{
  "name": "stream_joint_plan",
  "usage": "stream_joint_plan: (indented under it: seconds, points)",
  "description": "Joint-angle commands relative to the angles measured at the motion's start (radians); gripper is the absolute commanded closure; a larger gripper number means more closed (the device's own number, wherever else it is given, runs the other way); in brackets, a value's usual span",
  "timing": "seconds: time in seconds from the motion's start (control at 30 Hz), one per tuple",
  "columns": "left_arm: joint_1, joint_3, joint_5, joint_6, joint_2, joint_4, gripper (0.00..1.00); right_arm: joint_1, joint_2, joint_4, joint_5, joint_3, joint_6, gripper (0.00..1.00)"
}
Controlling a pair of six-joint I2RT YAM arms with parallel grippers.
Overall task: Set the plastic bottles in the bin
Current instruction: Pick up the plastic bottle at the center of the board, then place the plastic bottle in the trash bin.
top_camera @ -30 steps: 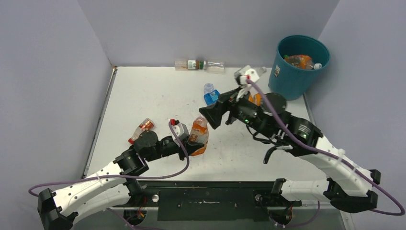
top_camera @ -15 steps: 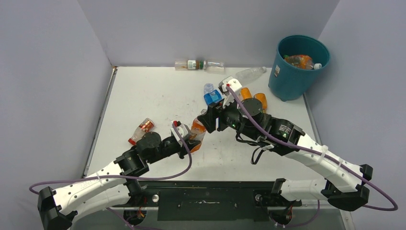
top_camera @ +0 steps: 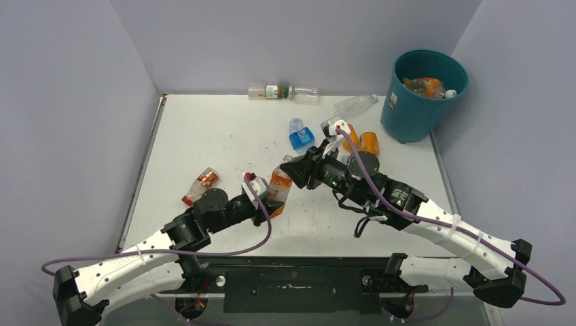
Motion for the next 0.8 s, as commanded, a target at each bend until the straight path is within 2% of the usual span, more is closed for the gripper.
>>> stream_joint_plan:
  seconds: [0.0, 0.03, 0.07, 0.2, 0.3, 0.4, 0.5, 0.57, 0.63, 0.77]
  points:
    - [-0.016, 0.028, -0.03, -0.005, -0.023, 0.102, 0.53, -0.002, 0.002, 0.035, -0.027, 0.002, 0.014, 0.95]
    - [-0.016, 0.032, -0.042, -0.01, -0.024, 0.099, 0.17, -0.003, 0.001, 0.014, -0.009, 0.032, -0.002, 0.95]
    - [-0.016, 0.032, -0.064, -0.022, -0.028, 0.101, 0.01, -0.002, 0.001, -0.017, 0.019, 0.066, -0.024, 0.95]
    - [-0.016, 0.01, -0.144, -0.043, -0.082, 0.144, 0.04, -0.003, 0.016, -0.166, 0.221, 0.251, -0.164, 0.95]
    - [-0.015, -0.01, -0.201, -0.048, -0.125, 0.176, 0.04, -0.003, 0.028, -0.147, 0.48, 0.348, -0.295, 0.95]
    - [-0.013, -0.022, -0.25, -0.043, -0.149, 0.189, 0.04, -0.004, 0.031, 0.099, 0.713, 0.302, -0.5, 0.95]
    - [-0.013, -0.022, -0.281, -0.04, -0.158, 0.184, 0.04, -0.015, 0.069, 0.557, 0.884, 0.183, -0.813, 0.95]
    - [-0.014, -0.024, -0.287, -0.043, -0.154, 0.185, 0.04, -0.078, 0.145, 0.848, 0.931, 0.16, -1.016, 0.95]
    - [-0.013, -0.024, -0.287, -0.05, -0.145, 0.187, 0.04, -0.205, 0.235, 0.926, 0.934, 0.217, -1.037, 0.95]
    - [-0.013, -0.018, -0.28, -0.062, -0.126, 0.186, 0.04, -0.428, 0.37, 0.856, 0.889, 0.352, -0.855, 0.95]
